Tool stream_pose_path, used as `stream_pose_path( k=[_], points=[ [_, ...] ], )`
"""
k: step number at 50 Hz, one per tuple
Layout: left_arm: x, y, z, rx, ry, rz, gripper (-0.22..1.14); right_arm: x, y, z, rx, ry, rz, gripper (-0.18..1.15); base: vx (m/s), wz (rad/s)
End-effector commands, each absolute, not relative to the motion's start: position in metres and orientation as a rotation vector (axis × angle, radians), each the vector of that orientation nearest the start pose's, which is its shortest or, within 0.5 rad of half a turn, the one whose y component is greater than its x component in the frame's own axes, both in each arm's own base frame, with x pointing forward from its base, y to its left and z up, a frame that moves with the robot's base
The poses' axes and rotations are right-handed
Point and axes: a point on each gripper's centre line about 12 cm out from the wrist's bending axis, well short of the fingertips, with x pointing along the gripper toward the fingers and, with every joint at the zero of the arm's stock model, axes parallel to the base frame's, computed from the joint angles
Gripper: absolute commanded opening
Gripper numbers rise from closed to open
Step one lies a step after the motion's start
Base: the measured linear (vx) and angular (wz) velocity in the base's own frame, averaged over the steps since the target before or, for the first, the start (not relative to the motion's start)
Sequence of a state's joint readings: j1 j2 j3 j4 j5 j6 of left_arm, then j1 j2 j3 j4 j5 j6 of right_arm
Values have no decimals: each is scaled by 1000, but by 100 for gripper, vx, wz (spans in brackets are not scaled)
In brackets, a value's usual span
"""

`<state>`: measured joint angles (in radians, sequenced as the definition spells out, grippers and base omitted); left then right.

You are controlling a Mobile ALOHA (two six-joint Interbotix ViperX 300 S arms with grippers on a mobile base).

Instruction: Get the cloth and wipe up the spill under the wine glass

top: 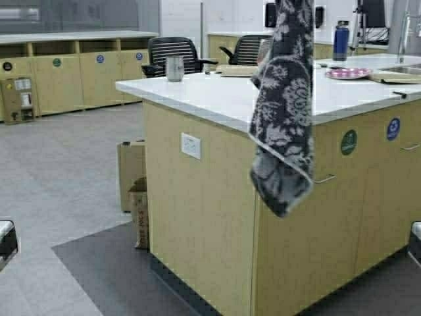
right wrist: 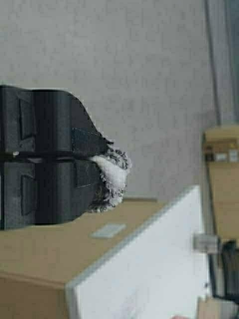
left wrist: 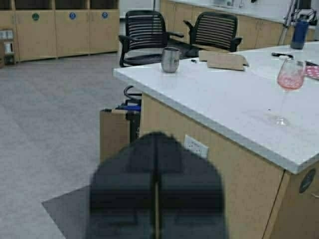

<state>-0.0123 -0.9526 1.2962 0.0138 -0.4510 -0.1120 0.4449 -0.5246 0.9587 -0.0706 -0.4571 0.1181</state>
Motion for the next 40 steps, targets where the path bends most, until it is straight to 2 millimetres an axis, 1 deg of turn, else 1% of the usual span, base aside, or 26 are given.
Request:
stream_pose_path(
  k=[1,6,12,18,28,35,40],
  points=[
    [208,-4,266,-100,-95,-25,2,264,129,308,68,-59,474,7,15,5],
    [220,-4,268,-94,-88,-30,2,264,129,308,68,-61,474,7,16,2],
    [228,-6,266,-67,-76,-44,2,262,128,308,68,-61,474,7,20,-6],
    [230,-8,266,-62,-86,-56,2,261,127,307,69,-59,474,7,24,-15],
    [230,-9,274,-69,-124,-64,2,260,127,306,69,-59,474,7,25,-20],
    [237,-15,284,-72,-140,-91,2,260,127,307,69,-60,474,7,24,-19],
    [247,-31,298,-80,-163,-153,2,260,127,308,70,-63,474,7,24,-16]
  ],
)
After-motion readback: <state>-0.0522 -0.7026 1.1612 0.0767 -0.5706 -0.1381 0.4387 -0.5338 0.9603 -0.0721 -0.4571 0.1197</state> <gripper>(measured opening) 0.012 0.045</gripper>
